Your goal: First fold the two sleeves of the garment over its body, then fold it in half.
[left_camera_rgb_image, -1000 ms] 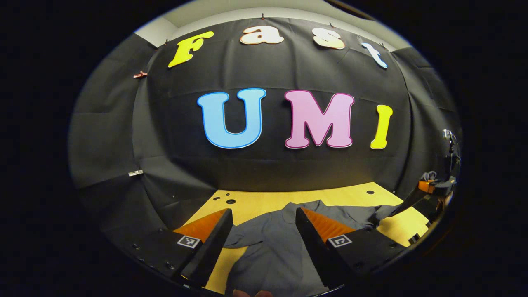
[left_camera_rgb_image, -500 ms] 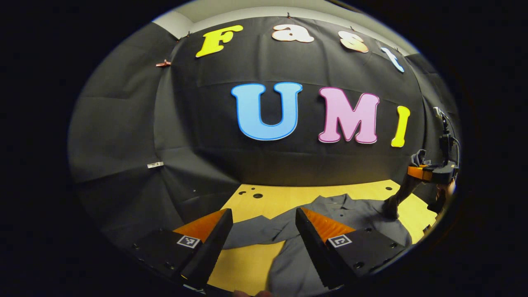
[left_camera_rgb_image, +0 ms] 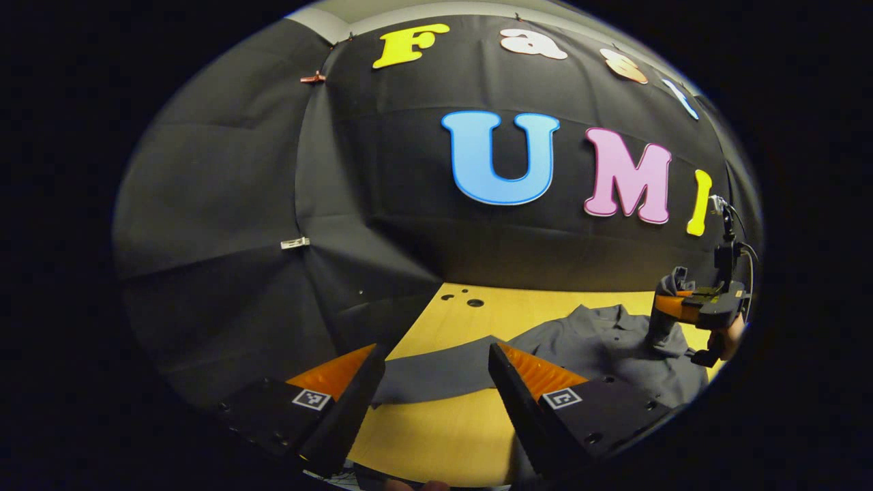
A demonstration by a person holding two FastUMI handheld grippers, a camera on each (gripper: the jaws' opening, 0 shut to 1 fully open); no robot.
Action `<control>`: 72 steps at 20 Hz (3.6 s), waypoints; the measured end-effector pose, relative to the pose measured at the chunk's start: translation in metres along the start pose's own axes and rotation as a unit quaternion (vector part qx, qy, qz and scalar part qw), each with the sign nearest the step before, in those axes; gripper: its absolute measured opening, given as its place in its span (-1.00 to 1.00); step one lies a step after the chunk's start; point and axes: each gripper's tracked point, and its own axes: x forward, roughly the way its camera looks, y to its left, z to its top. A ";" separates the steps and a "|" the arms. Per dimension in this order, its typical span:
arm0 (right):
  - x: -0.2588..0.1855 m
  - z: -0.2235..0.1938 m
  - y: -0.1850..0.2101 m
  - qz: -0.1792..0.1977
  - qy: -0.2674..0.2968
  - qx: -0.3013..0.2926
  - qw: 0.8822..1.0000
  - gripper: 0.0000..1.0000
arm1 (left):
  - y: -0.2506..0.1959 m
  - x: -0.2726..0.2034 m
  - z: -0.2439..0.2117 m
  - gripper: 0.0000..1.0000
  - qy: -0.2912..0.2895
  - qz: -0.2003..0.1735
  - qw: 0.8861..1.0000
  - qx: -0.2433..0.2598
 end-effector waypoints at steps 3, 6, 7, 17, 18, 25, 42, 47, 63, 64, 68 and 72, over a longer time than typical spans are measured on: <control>0.029 -0.032 0.029 0.019 0.033 -0.003 0.999 -0.89 | 0.019 0.023 -0.020 0.93 0.014 0.007 1.000 -0.008; 0.046 -0.061 0.049 0.030 0.065 -0.001 0.997 -0.82 | 0.036 0.050 -0.045 0.94 0.030 0.016 0.999 -0.005; 0.050 -0.067 0.055 0.034 0.072 0.002 0.997 -0.82 | 0.041 0.059 -0.052 0.94 0.037 0.020 0.999 -0.005; 0.020 -0.047 0.087 0.087 0.094 0.085 0.988 0.18 | 0.079 0.113 -0.108 0.94 0.105 0.051 0.993 -0.035; 0.010 -0.037 0.083 0.083 0.086 0.087 0.989 0.70 | 0.082 0.117 -0.113 0.94 0.110 0.053 0.992 -0.037; -0.066 -0.009 0.041 0.050 0.061 0.097 0.992 0.70 | 0.098 0.146 -0.151 0.94 0.169 0.080 0.981 -0.042; -0.168 -0.037 -0.054 -0.040 0.080 0.077 0.993 0.73 | 0.069 0.166 -0.148 -0.80 0.190 0.050 0.980 0.014; -0.178 -0.040 -0.086 -0.053 0.074 0.082 0.992 0.72 | 0.030 0.147 -0.073 -0.80 0.116 0.030 0.993 0.008; -0.220 -0.098 -0.195 -0.119 0.086 0.124 0.981 0.72 | -0.211 0.089 0.048 -0.80 0.043 -0.132 0.990 0.007; -0.223 -0.102 -0.200 -0.123 0.087 0.125 0.981 0.72 | -0.228 0.087 0.047 -0.80 0.046 -0.145 0.988 0.010; -0.235 -0.115 -0.219 -0.138 0.093 0.136 0.977 0.72 | -0.298 0.074 0.035 -0.80 0.061 -0.200 0.977 0.032; -0.247 -0.127 -0.234 -0.149 0.101 0.147 0.973 0.72 | -0.361 0.068 -0.001 -0.81 0.089 -0.246 0.963 0.064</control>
